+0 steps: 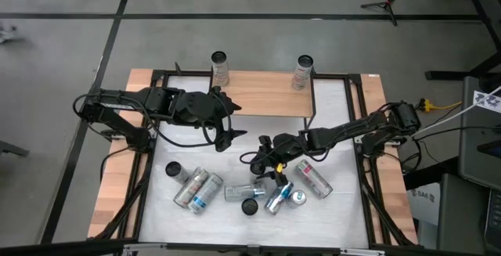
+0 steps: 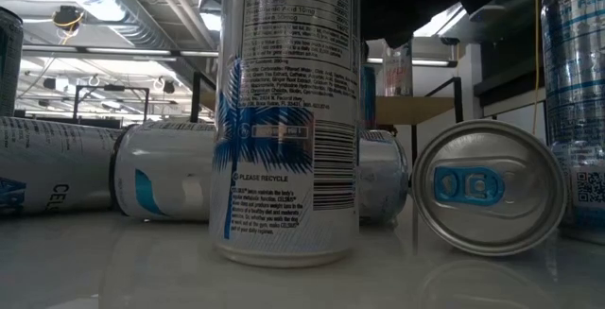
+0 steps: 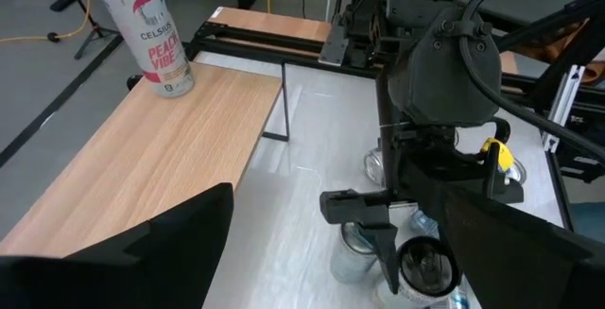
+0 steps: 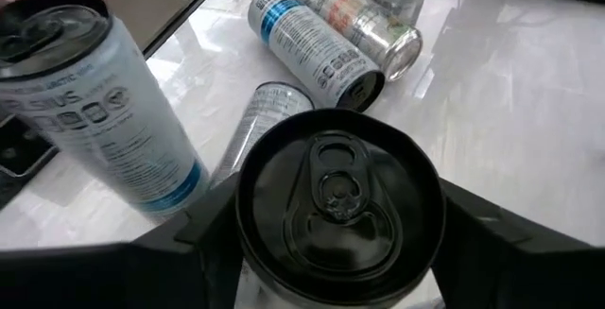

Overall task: Sort soda cans
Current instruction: Put the right white yellow soda can on the shelf and align with other white yellow soda cans

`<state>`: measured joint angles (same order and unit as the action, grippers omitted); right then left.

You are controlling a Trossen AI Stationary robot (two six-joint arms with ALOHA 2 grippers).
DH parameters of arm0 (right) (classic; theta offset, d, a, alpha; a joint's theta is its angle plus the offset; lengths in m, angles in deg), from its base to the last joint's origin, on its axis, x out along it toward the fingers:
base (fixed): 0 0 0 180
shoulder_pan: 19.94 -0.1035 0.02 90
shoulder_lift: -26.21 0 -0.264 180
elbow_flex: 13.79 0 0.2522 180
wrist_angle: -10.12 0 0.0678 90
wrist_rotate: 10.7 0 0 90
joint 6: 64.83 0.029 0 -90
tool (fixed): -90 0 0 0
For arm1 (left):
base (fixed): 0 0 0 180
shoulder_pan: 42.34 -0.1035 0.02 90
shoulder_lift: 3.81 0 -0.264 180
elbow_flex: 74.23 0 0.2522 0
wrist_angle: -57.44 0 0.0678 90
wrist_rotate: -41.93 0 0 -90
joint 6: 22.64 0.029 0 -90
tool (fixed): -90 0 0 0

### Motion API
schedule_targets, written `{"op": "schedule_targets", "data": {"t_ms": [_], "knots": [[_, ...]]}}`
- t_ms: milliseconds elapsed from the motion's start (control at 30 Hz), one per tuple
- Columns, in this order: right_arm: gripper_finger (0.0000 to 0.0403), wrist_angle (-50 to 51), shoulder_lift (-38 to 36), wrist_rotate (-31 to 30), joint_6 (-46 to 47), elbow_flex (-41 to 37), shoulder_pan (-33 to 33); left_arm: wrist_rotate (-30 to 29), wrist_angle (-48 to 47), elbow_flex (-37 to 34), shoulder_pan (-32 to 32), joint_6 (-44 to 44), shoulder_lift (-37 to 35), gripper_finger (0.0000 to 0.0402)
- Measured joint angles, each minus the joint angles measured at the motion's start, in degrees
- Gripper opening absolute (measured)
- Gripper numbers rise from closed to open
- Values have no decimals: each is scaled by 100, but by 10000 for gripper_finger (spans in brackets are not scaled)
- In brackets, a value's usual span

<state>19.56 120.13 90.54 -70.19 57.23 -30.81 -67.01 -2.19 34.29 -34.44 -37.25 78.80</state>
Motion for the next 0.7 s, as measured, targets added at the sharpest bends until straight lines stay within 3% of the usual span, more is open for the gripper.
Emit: {"op": "schedule_targets", "data": {"t_ms": [367, 700], "knots": [[253, 765, -1054, -11, 344, 114, 2, -4, -20, 0, 1, 16, -2, 366], [257, 2799, -1471, -26, 401, 1591, 2, -7, -17, 0, 2, 18, -2, 366]]}}
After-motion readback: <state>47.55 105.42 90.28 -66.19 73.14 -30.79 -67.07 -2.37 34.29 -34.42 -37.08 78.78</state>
